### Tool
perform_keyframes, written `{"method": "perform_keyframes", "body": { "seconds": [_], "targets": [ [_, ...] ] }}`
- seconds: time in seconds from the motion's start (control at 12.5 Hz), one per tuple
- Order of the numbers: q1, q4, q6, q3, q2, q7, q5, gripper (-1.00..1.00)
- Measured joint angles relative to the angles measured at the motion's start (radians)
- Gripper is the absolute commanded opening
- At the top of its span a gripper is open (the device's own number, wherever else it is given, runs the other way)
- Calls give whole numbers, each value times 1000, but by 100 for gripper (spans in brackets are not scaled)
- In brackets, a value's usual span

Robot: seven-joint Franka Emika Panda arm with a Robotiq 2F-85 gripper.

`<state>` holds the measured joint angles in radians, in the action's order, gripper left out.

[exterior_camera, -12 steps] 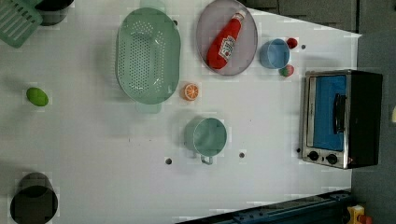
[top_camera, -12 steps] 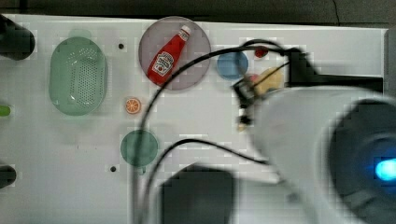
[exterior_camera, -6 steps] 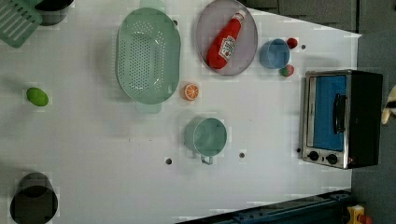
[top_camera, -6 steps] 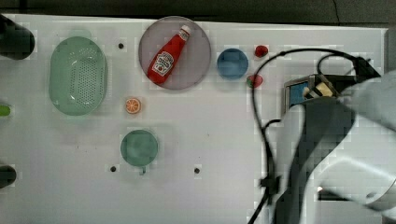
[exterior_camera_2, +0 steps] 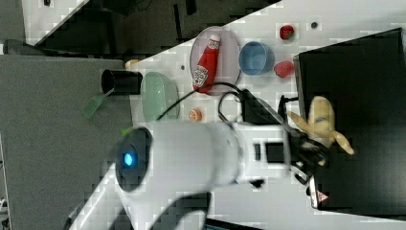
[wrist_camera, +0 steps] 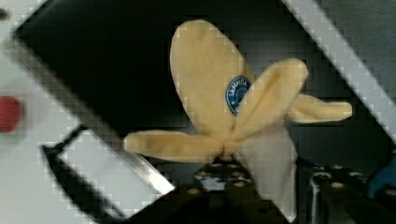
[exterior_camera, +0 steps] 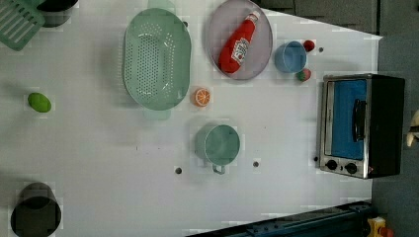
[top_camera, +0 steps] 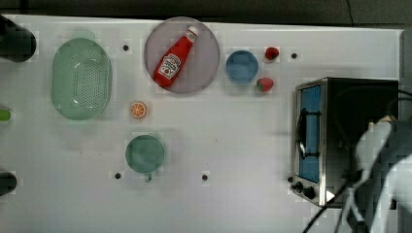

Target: Pick banana from table and place on oven.

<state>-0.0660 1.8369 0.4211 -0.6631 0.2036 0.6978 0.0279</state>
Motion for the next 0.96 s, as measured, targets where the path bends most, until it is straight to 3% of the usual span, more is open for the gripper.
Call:
{"method": "perform_keyframes", "body": {
  "seconds": [0.48, 0.56, 0.8, 0.96],
  "targets": [
    [-41, -14, 66, -21, 12, 116, -45, 89],
    [-33, -12, 61, -26, 14, 120, -48, 100],
    [-27, -11, 43, -2, 10, 125, -53, 100],
    [-14, -27, -60, 25, -5, 120, -53, 100]
  ]
}}
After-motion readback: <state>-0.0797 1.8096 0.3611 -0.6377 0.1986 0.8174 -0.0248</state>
